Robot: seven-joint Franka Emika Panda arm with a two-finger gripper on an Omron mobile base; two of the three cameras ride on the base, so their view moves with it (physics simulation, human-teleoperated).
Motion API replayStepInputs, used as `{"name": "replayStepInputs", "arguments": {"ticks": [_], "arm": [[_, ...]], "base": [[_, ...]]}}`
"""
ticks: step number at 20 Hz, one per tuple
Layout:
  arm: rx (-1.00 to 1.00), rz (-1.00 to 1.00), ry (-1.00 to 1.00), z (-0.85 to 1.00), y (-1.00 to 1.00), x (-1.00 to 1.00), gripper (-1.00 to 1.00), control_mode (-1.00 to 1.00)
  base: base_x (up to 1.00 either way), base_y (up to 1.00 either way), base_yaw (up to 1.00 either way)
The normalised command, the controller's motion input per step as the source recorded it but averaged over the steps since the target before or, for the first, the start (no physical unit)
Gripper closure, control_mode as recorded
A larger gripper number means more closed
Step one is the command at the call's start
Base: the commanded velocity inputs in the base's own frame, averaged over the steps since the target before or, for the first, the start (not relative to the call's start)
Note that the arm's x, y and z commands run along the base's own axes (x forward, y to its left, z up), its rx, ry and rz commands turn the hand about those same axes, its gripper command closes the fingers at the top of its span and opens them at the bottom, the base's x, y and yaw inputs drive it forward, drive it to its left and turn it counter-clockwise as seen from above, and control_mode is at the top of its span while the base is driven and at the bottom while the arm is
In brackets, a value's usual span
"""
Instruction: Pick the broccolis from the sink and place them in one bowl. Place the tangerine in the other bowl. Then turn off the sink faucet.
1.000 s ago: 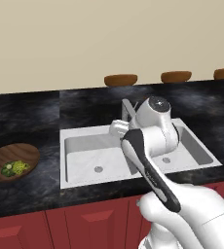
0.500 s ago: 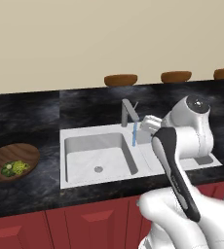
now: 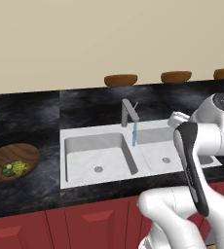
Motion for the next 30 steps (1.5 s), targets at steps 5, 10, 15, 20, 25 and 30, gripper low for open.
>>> {"name": "replayStepInputs", "arguments": {"ticks": [5,10,15,20,25,30], "arm": [[0.00,-0.14,0.00,0.02,-0.67,-0.10,1.00,-1.00],[0.00,-0.10,0.00,0.02,-0.52,-0.08,1.00,-1.00],[-0.01,-0.12,0.03,0.04,-0.57,0.00,1.00,-1.00],[0.00,-0.11,0.02,0.00,-0.64,0.00,1.00,-1.00],[0.00,-0.07,0.01,0.01,-0.65,0.00,1.00,-1.00],[0.00,-0.04,0.00,0.02,-0.57,0.05,1.00,-1.00]], "base": [[0.00,0.00,0.00],[0.00,0.00,0.00],[0.00,0.00,0.00],[0.00,0.00,0.00],[0.00,0.00,0.00],[0.00,0.00,0.00]]}}
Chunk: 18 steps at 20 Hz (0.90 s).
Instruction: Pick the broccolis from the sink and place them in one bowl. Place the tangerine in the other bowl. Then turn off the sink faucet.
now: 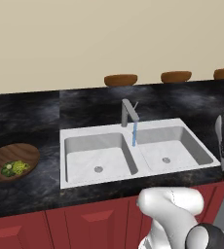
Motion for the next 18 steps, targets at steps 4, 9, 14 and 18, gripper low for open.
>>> {"name": "replayStepInputs", "arguments": {"ticks": [4,9,14,18], "arm": [[0.00,-0.05,0.00,0.03,-0.57,0.10,1.00,-1.00],[0.00,-0.05,0.00,0.01,-0.56,0.16,1.00,-1.00],[0.00,-0.03,0.00,-0.03,-0.61,0.22,1.00,-1.00],[0.00,0.00,0.00,-0.24,-0.45,0.35,1.00,-1.00]], "base": [[0.00,0.00,0.00],[0.00,0.00,0.00],[0.00,0.00,0.00],[0.00,0.00,0.00]]}}
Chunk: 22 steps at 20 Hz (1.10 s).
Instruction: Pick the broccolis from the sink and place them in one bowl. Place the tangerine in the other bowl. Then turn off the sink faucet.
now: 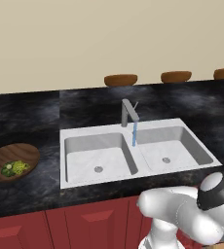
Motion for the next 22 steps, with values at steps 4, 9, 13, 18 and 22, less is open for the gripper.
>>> {"name": "replayStepInputs", "arguments": {"ticks": [4,9,13,18,22], "arm": [[0.01,0.00,0.00,-0.22,-0.32,0.31,1.00,-1.00],[0.03,0.00,0.00,-0.14,-0.49,0.28,1.00,-1.00],[0.03,0.00,0.00,-0.20,-0.43,0.23,1.00,-1.00],[0.01,0.00,0.00,-0.38,-0.21,0.26,1.00,-1.00],[0.00,0.00,0.01,-0.35,-0.21,0.33,1.00,-1.00]], "base": [[0.00,0.00,0.00],[0.00,0.00,0.00],[0.00,0.00,0.00],[0.00,0.00,0.00],[0.00,0.00,0.00]]}}
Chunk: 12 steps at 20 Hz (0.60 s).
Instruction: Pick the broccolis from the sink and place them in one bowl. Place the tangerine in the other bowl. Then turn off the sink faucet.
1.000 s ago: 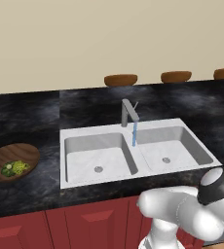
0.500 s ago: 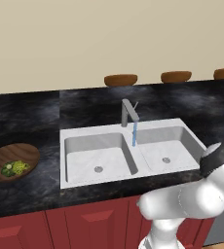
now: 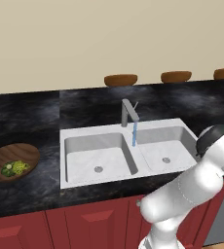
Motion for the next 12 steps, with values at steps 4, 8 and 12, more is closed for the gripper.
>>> {"name": "replayStepInputs", "arguments": {"ticks": [4,8,12], "arm": [[0.01,0.00,0.08,-0.36,-0.51,0.13,-1.00,-1.00],[0.03,0.00,0.10,-0.16,-0.47,0.17,-1.00,-1.00],[0.09,0.00,0.04,0.33,-0.54,0.33,-1.00,-1.00]], "base": [[0.00,0.00,0.00],[0.00,0.00,0.00],[0.00,0.00,0.00]]}}
